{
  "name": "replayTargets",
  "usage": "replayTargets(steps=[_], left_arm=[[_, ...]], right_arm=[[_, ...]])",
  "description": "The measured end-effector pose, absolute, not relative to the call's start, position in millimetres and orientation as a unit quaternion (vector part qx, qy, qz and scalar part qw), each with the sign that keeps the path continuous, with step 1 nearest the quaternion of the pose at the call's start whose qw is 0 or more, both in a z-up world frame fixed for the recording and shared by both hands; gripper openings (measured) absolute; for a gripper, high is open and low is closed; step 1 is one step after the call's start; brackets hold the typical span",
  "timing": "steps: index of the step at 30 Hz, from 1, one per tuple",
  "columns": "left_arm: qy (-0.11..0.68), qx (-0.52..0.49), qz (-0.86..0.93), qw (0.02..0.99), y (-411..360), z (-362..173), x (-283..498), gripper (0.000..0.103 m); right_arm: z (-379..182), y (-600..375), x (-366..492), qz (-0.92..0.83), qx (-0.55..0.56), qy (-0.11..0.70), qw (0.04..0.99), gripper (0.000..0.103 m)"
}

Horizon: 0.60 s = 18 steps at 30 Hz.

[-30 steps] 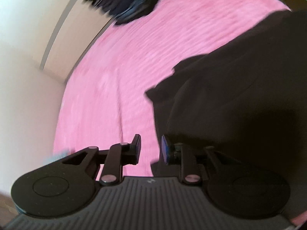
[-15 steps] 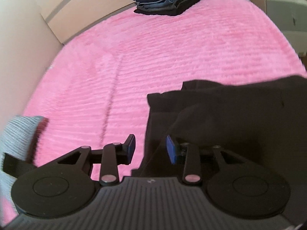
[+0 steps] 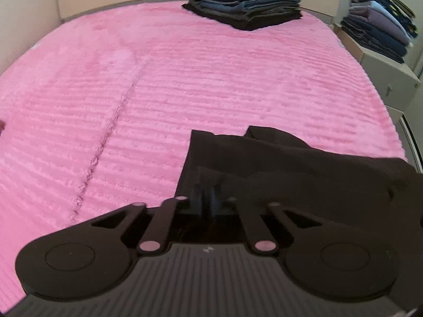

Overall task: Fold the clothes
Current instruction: 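Grasp the shirt with the right gripper and spread it flat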

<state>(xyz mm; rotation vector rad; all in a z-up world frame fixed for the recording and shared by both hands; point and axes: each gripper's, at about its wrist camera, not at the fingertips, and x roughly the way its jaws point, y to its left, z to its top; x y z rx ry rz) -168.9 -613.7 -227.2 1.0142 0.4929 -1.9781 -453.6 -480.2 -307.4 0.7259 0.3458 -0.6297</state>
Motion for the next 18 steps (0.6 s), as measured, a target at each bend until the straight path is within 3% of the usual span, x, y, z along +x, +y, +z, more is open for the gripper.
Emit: replayTargets(steps=[9, 18], left_arm=[[0.153, 0.290, -0.818, 0.473, -585.2, -166.4, -138.3, 0.000], [0.187, 0.360, -0.770, 0.493, -623.9, -230.7, -161.5, 0.004]], right_arm=[[-255.3, -469.2, -455.9, -0.335, 0.252, 0.116, 0.900, 0.003], [-305.0, -501.5, -457.2, -0.381, 0.322, 0.174, 0.849, 0.004]])
